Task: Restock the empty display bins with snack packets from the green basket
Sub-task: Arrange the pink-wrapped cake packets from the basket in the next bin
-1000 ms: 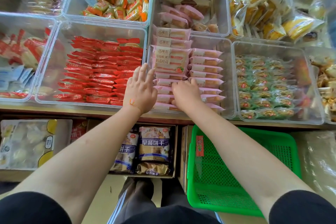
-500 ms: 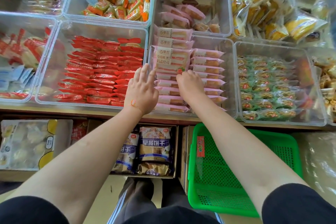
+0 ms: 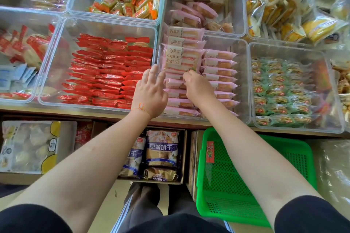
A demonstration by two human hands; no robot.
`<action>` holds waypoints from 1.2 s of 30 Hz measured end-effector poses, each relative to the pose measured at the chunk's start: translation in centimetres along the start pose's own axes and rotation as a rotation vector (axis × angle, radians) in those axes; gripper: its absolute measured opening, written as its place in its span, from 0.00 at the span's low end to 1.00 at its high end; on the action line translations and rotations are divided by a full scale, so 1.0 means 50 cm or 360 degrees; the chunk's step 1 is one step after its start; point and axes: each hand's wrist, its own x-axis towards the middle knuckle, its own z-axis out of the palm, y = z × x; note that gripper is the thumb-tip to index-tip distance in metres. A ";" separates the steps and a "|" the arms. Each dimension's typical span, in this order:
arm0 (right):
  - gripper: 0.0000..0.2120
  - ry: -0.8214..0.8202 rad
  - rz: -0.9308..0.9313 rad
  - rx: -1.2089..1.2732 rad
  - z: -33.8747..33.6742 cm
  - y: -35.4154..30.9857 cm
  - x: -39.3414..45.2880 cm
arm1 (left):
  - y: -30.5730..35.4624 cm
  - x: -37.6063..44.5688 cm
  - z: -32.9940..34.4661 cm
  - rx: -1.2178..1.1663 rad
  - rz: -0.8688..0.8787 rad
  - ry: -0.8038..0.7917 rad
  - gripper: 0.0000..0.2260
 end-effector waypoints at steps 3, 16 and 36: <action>0.08 0.0149 -0.0024 0.0071 0.008 0.003 -0.003 | 0.000 0.000 0.002 0.0016 -0.0001 -0.0018 0.27; 0.05 -0.0067 -0.0052 0.0076 0.000 0.008 0.006 | -0.004 0.007 0.009 0.0186 -0.0022 -0.0126 0.19; 0.49 -0.0071 -0.0006 -0.0520 0.007 0.018 0.098 | 0.008 0.103 0.019 0.0164 -0.0048 0.0011 0.37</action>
